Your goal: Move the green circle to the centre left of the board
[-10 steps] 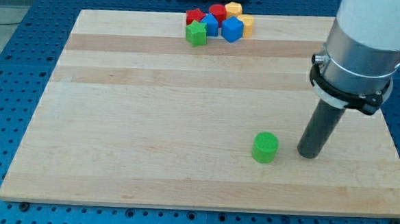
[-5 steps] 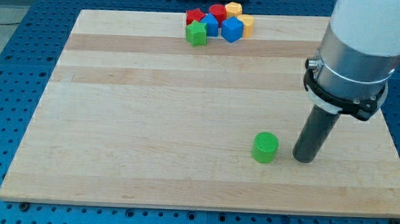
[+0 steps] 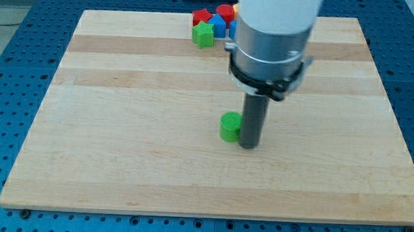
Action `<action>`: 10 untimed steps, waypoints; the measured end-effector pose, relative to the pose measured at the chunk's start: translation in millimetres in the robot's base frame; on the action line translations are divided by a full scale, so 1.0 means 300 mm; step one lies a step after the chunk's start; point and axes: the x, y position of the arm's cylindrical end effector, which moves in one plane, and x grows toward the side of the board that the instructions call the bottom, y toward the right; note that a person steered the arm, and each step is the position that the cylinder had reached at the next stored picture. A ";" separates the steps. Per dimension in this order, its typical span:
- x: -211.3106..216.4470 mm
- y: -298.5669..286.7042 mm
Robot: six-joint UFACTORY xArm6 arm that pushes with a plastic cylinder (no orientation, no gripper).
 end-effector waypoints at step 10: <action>-0.370 -0.391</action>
